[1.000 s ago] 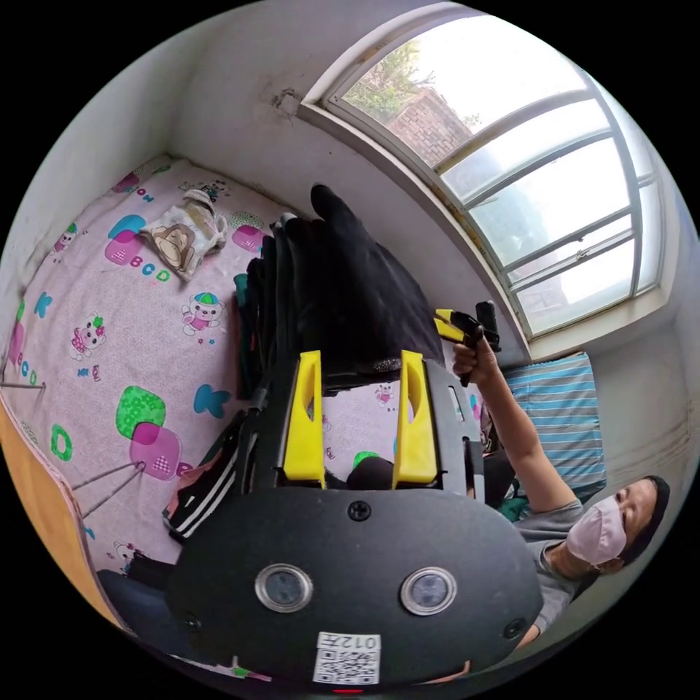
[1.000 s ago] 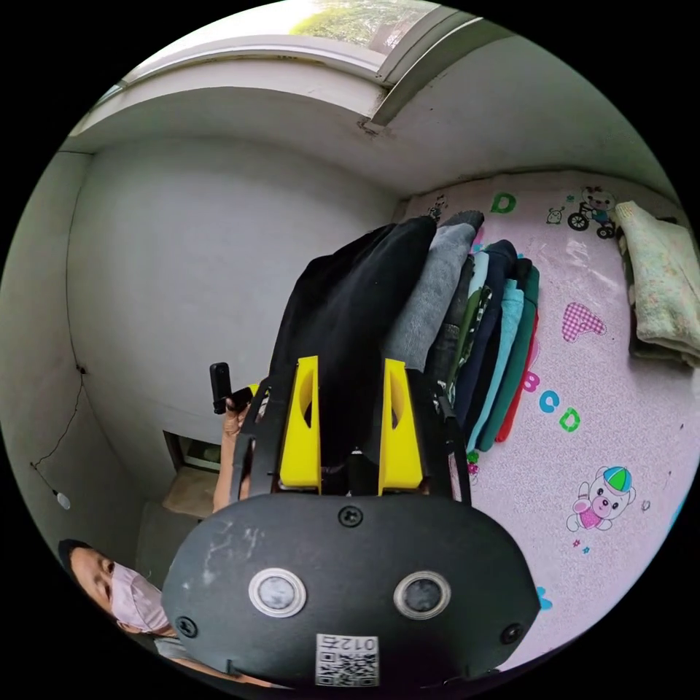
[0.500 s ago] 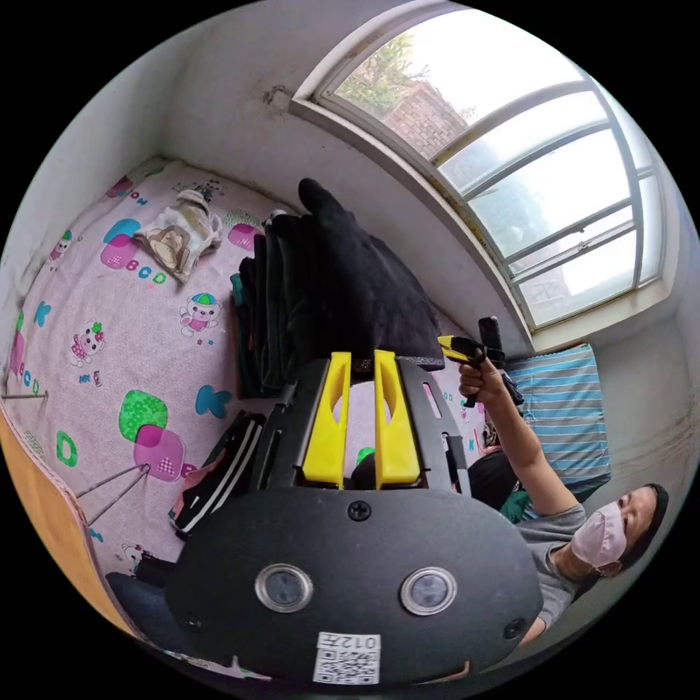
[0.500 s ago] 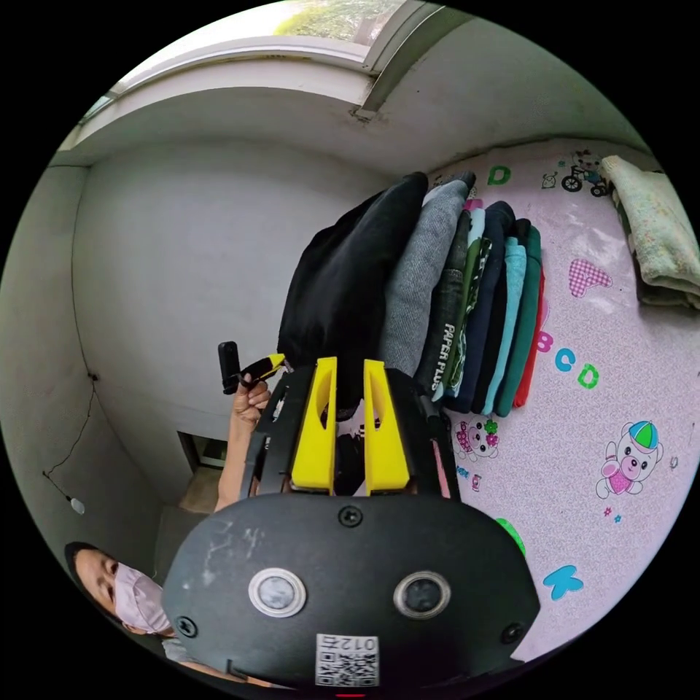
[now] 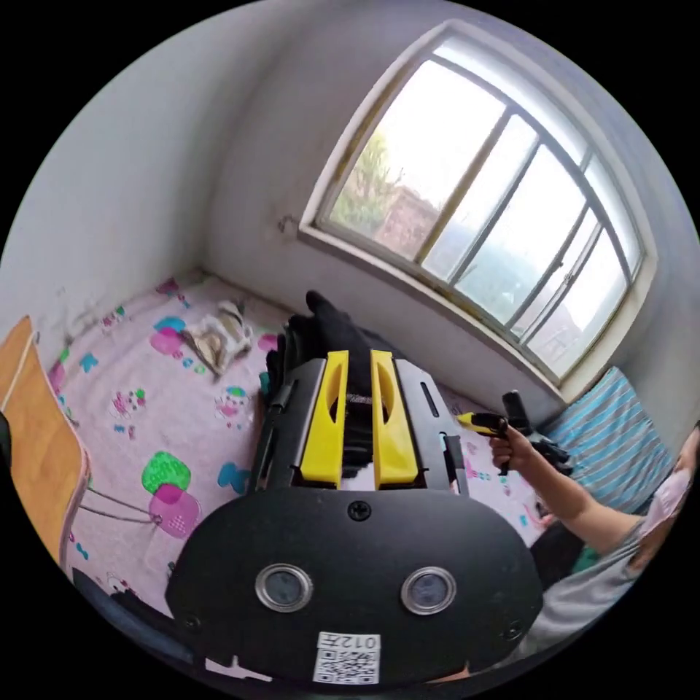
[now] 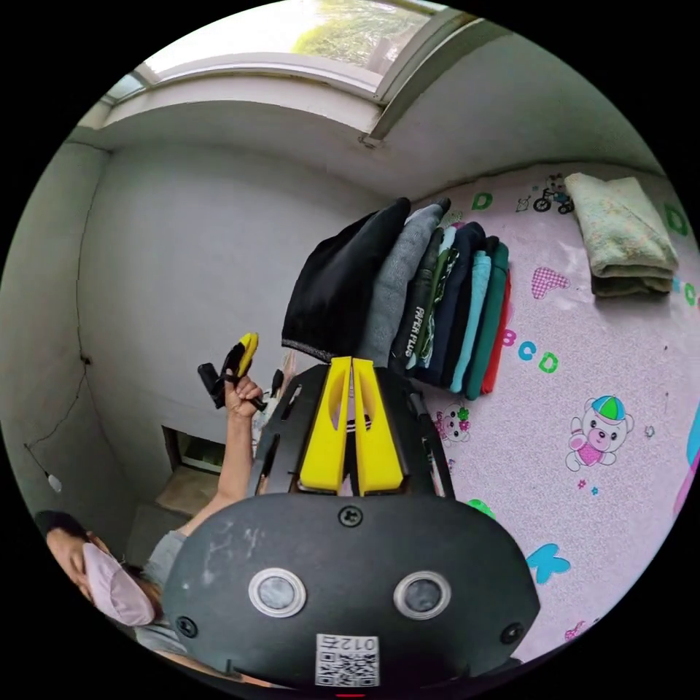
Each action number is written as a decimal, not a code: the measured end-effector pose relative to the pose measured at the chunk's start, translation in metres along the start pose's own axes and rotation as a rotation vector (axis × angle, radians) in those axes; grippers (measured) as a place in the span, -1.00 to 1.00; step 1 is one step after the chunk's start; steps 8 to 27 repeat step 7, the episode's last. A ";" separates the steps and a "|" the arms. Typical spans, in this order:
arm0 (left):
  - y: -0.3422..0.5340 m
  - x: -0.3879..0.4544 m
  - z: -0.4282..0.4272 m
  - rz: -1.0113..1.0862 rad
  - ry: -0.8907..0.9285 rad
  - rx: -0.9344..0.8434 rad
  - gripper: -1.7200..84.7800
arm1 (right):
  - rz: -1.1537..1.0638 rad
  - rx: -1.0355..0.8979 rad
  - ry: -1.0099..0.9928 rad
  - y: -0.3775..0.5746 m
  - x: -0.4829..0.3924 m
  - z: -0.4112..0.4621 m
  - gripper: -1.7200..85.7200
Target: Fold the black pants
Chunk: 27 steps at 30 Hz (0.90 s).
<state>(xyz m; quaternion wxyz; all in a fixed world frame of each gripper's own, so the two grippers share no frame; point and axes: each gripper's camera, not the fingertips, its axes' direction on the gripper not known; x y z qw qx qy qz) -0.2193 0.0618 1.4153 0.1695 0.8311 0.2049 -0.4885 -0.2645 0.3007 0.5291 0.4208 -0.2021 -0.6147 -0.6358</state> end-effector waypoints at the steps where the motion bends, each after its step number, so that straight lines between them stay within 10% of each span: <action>1: 0.018 0.035 -0.010 0.076 -0.063 0.092 -0.91 | -0.033 0.021 0.042 0.020 -0.013 -0.015 -0.98; 7: 0.152 0.228 0.009 0.488 -0.204 0.513 -0.95 | -0.198 0.185 0.309 0.150 -0.076 -0.098 -0.98; 27: 0.152 0.228 0.009 0.488 -0.204 0.513 -0.95 | -0.198 0.185 0.309 0.150 -0.076 -0.098 -0.98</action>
